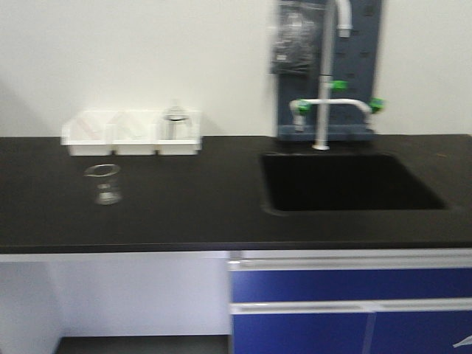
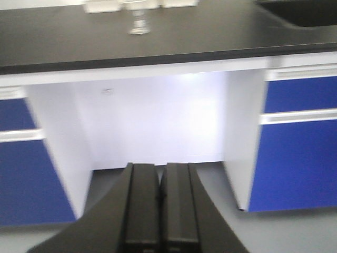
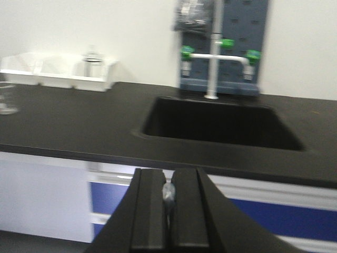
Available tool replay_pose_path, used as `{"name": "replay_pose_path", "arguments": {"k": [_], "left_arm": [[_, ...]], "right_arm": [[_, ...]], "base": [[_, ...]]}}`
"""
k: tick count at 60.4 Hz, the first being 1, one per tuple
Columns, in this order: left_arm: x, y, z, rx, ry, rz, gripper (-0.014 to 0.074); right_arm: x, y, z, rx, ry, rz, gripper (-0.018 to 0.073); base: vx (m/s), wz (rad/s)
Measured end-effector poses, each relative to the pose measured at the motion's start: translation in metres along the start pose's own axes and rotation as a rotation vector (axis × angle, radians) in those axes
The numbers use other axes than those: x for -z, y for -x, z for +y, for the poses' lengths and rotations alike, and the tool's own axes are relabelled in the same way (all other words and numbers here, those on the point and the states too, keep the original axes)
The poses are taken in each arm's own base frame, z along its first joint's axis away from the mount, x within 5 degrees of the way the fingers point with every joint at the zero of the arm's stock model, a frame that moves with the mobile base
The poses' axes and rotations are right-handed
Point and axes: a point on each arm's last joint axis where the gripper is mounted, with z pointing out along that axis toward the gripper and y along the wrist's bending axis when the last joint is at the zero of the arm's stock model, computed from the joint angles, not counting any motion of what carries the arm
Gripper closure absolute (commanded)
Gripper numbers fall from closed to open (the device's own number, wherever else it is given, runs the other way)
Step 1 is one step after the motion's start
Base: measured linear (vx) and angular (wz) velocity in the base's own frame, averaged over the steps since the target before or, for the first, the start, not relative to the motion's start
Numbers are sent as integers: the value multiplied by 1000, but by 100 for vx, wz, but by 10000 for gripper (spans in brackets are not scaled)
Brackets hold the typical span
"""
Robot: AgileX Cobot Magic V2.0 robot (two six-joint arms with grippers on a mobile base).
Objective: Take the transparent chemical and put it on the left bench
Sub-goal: 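Drive the base to the bench with white bins, holding the pipette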
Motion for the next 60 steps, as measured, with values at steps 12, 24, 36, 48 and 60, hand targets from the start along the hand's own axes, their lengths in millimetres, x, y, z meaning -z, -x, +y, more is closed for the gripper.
{"name": "replay_pose_path", "arguments": {"k": [12,24,36,48,60], "left_arm": [[0,0,0,0,0,0,600],[0,0,0,0,0,0,600],[0,0,0,0,0,0,600],[0,0,0,0,0,0,600],[0,0,0,0,0,0,600]], "right_arm": [[0,0,0,0,0,0,566],[0,0,0,0,0,0,566],[0,0,0,0,0,0,566],[0,0,0,0,0,0,566],[0,0,0,0,0,0,566]], "base": [[16,72],[19,49],[24,28],[31,8],[36,-3]]}}
